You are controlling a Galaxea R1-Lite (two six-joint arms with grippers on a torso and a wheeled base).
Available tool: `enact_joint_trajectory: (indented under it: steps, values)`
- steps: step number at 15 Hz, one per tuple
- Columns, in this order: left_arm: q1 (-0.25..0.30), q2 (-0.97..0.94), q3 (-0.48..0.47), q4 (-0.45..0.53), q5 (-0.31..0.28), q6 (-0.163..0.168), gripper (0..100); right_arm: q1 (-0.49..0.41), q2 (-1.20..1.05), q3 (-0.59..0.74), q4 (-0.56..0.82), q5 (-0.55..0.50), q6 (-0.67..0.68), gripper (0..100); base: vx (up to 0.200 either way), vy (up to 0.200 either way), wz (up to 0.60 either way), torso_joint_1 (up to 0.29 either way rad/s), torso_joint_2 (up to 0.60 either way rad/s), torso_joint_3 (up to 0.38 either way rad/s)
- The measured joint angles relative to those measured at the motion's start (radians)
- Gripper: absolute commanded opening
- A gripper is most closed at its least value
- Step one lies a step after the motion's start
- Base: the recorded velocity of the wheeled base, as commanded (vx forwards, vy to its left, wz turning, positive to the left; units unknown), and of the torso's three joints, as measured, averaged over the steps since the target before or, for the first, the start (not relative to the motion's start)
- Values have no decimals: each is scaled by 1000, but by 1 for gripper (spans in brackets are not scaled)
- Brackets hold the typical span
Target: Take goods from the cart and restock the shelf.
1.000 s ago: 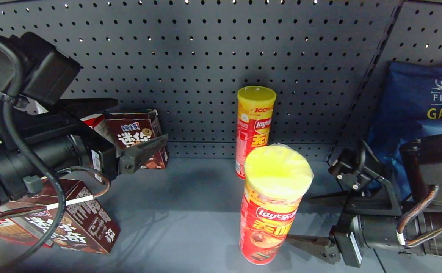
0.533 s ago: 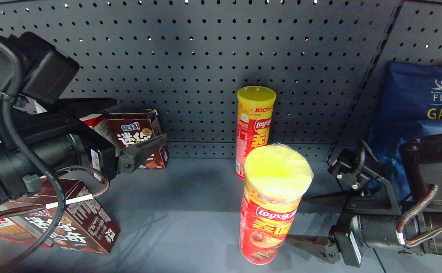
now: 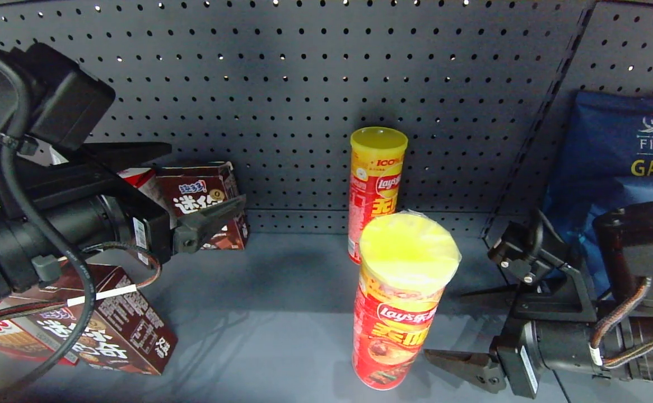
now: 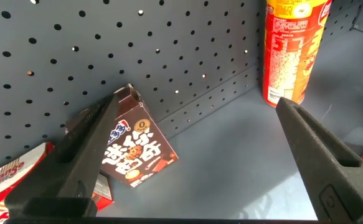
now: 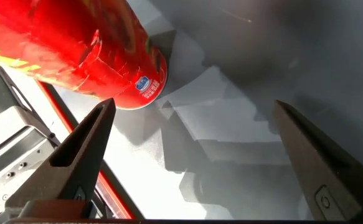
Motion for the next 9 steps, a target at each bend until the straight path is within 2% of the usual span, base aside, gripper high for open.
enact_joint_trajectory:
  steps: [9]
  values:
    - [0, 0, -1, 0, 1, 0, 100, 0, 21, -20, -1, 0, -1, 100, 0, 0, 0, 0, 0, 0]
